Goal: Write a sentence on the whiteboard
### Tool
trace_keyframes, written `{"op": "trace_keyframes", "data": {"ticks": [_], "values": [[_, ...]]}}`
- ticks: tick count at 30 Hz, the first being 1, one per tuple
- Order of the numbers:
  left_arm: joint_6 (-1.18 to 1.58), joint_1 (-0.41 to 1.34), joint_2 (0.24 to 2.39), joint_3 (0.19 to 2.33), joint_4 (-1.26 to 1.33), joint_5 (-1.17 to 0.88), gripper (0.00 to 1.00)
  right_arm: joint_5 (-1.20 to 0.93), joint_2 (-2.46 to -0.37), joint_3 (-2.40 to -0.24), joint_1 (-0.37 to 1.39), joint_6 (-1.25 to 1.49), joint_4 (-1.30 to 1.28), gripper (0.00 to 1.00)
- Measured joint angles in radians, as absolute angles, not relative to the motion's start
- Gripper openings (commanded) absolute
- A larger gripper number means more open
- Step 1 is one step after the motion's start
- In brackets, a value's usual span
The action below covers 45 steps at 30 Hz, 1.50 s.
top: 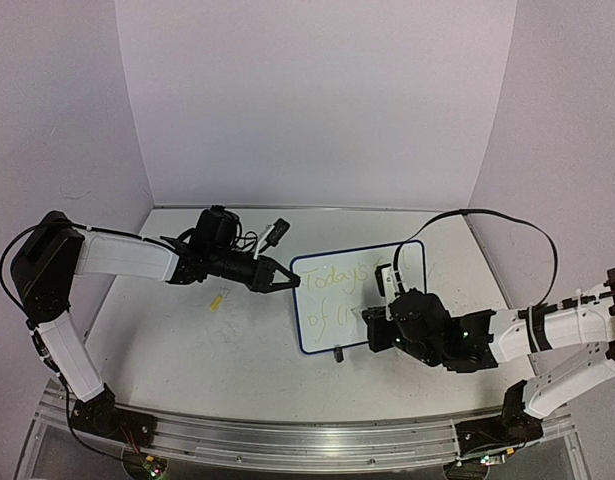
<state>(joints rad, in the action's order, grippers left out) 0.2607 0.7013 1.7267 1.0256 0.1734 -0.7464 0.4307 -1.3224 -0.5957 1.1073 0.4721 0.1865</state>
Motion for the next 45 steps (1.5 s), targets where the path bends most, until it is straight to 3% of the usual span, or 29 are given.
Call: {"op": "trace_keyframes", "data": {"ticks": [45], "values": [[0.261,0.701,1.727,1.026,0.173,-0.746,0.00,0.424,-1.302,-0.589,1.094,0.468,0.165,0.00]]}}
